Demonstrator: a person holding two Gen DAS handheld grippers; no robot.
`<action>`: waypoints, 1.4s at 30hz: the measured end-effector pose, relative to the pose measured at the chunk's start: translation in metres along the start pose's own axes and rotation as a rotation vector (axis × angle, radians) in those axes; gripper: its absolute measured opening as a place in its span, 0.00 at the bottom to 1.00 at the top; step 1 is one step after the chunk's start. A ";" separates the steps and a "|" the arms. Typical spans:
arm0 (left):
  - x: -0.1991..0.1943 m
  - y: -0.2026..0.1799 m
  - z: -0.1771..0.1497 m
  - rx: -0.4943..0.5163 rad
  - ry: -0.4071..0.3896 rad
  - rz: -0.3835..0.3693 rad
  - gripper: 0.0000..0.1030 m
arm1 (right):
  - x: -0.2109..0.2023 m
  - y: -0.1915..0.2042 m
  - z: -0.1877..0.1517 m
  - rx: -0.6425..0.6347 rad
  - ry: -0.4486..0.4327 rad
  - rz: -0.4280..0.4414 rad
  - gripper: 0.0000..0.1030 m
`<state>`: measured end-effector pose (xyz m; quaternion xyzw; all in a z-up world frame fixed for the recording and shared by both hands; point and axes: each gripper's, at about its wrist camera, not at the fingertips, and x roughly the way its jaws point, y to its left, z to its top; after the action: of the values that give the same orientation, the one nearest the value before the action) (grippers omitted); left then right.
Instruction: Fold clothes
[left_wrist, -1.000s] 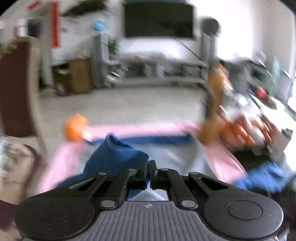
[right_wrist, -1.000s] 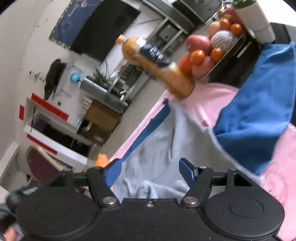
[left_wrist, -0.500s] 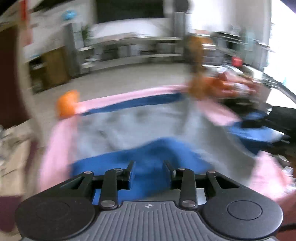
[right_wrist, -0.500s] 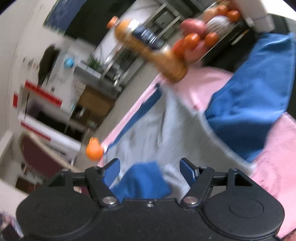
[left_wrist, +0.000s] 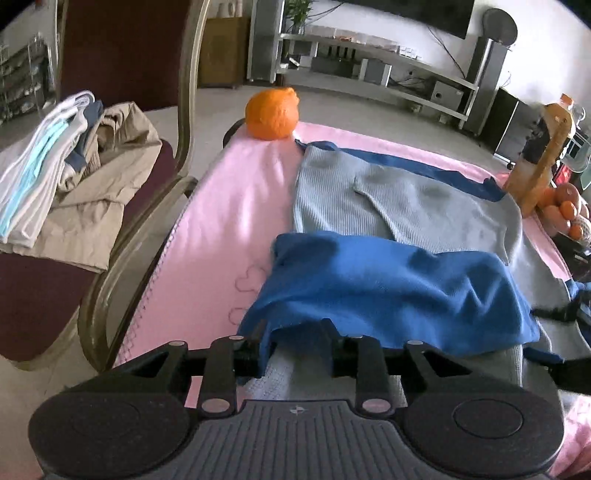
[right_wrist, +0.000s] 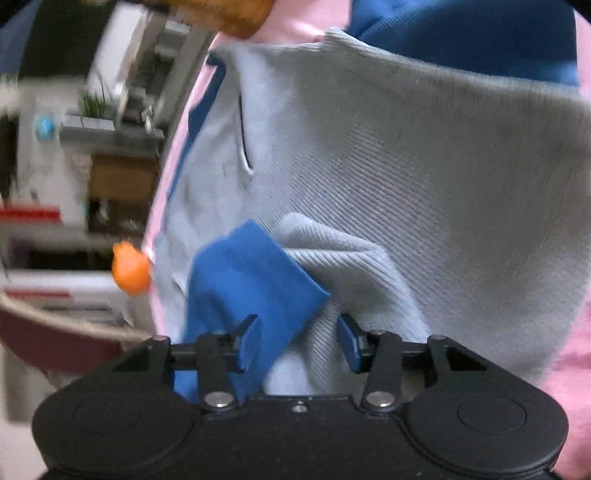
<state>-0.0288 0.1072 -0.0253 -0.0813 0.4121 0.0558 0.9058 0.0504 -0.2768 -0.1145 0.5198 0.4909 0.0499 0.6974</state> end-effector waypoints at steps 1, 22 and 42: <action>0.002 -0.001 0.000 0.001 0.005 -0.007 0.30 | 0.001 0.001 0.000 0.007 -0.022 0.023 0.59; 0.007 0.025 -0.004 -0.128 0.061 0.170 0.27 | -0.057 0.052 -0.041 -0.598 -0.309 -0.260 0.07; 0.048 -0.048 -0.034 0.273 0.168 0.149 0.18 | -0.031 0.055 -0.034 -0.625 -0.154 -0.193 0.24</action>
<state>-0.0145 0.0555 -0.0784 0.0690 0.4949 0.0593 0.8642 0.0335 -0.2474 -0.0516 0.2344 0.4446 0.0923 0.8596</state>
